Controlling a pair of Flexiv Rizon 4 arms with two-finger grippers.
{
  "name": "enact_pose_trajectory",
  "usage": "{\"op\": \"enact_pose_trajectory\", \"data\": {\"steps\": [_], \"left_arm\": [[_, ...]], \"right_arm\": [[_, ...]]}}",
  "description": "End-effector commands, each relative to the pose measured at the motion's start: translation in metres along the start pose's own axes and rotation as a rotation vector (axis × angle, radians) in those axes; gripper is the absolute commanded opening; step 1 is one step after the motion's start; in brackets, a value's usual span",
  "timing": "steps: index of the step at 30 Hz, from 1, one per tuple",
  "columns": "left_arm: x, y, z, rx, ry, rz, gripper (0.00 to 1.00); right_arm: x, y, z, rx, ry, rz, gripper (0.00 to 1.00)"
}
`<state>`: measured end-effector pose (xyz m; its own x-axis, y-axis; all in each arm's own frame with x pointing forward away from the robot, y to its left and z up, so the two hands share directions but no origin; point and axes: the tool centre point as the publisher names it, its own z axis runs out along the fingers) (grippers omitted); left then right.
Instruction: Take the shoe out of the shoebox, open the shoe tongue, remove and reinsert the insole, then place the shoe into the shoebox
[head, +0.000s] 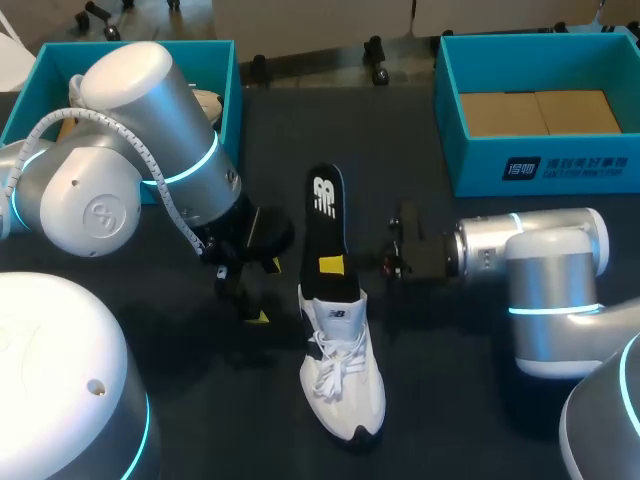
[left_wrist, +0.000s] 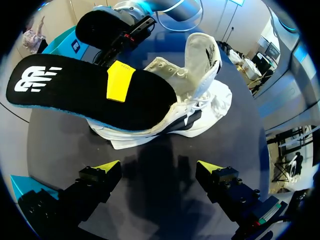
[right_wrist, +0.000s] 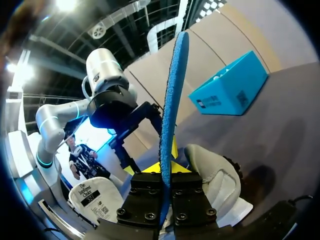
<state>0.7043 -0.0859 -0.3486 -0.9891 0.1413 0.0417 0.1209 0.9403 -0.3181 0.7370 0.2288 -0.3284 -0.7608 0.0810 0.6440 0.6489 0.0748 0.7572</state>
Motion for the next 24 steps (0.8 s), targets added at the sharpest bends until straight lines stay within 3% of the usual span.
{"op": "enact_pose_trajectory", "data": {"steps": [1, 24], "left_arm": [[0.002, 0.001, -0.001, 0.0, -0.003, 0.0, 1.0], [0.002, 0.001, -0.001, 0.0, -0.003, 0.0, 1.0]], "right_arm": [[0.0, -0.006, 0.001, 0.024, 0.011, 0.013, 0.0], [0.012, -0.044, 0.005, 0.086, 0.012, 0.133, 0.0]]}}
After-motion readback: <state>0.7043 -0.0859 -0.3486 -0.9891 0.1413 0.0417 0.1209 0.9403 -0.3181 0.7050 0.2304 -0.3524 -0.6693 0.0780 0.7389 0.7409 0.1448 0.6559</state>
